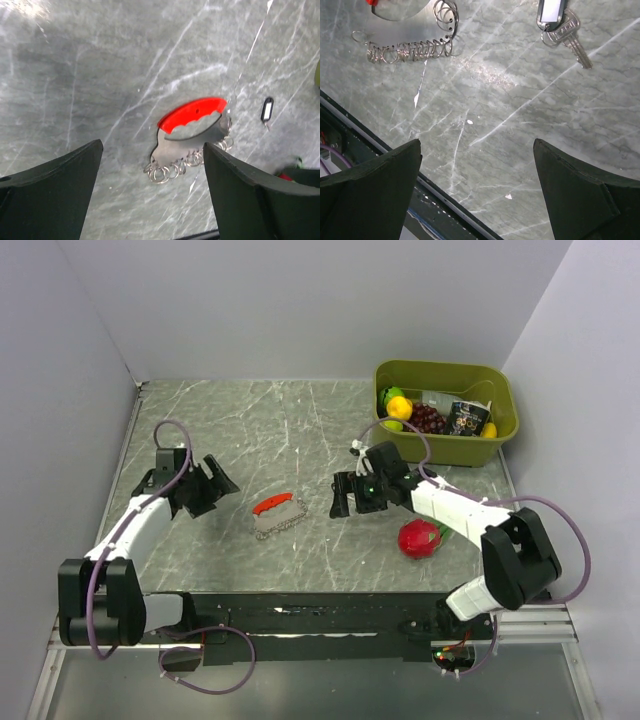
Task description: Put the keys on the keyring
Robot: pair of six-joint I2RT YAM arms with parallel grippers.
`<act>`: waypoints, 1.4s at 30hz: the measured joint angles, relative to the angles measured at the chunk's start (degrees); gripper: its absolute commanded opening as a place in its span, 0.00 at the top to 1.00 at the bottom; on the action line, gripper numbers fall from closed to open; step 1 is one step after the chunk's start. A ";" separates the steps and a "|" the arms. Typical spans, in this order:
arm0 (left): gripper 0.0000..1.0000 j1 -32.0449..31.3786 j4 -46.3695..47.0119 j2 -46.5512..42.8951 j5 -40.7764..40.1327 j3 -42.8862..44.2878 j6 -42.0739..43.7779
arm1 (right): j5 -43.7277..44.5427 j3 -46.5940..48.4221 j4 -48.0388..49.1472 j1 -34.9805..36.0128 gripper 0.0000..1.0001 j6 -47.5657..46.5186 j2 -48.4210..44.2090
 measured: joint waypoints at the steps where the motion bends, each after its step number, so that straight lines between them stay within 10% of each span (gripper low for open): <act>1: 0.13 0.00 0.02 0.04 0.52 -0.20 0.28 | -0.02 0.59 -0.07 0.15 0.00 0.17 0.76; 17: 0.16 -7.06 -3.61 16.94 -1.03 7.85 3.74 | -3.85 12.00 2.95 4.96 0.35 6.05 16.74; 42: 0.22 -28.02 -11.56 32.76 -24.55 23.47 5.81 | -10.19 10.38 16.33 8.48 0.43 19.32 26.67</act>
